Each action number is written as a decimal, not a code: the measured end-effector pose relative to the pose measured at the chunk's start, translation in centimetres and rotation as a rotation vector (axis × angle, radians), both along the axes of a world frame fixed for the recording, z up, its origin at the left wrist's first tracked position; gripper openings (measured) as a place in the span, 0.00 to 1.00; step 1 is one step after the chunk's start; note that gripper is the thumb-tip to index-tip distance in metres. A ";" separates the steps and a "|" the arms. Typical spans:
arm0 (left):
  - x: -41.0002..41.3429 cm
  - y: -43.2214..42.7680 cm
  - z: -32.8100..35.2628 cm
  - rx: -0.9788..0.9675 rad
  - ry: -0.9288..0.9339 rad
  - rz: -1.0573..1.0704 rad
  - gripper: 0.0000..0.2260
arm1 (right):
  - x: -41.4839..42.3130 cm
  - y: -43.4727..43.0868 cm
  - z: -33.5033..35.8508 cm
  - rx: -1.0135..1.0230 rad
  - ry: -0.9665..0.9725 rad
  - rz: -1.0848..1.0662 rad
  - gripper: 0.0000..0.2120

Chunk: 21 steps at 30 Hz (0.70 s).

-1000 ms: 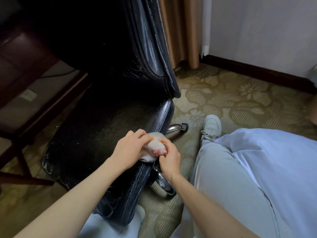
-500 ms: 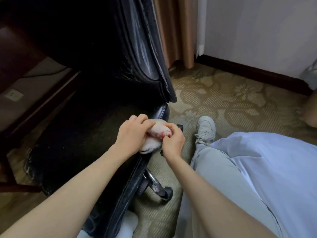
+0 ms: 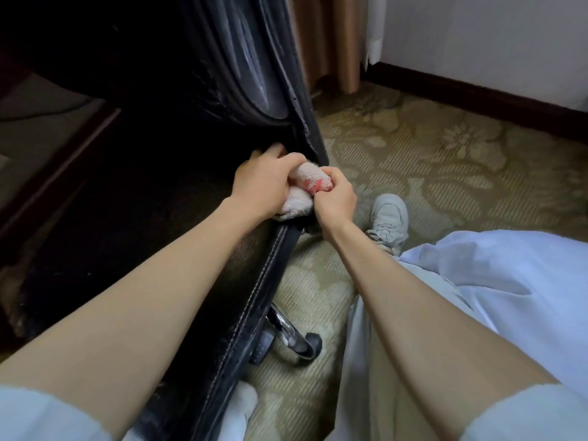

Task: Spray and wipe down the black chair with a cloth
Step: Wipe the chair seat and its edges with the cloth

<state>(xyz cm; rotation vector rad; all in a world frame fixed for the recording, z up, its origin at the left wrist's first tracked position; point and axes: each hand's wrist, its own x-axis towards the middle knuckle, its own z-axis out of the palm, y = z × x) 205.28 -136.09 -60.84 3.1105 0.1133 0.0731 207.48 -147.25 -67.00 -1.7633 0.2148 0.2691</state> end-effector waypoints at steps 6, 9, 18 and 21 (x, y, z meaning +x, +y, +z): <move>-4.8 0.4 0.3 0.024 -0.019 -0.119 0.18 | -6.2 -0.2 0.0 0.026 -0.010 0.001 0.24; -8.9 0.8 0.8 0.051 0.017 -0.240 0.18 | -11.2 -0.3 -0.7 0.117 0.025 -0.015 0.26; -23.2 2.0 2.0 0.048 0.114 -0.259 0.20 | -24.2 -0.9 -1.0 0.094 -0.064 0.179 0.25; -27.2 2.1 2.3 0.047 0.146 -0.248 0.20 | -28.0 -1.3 -0.4 0.112 -0.084 0.279 0.26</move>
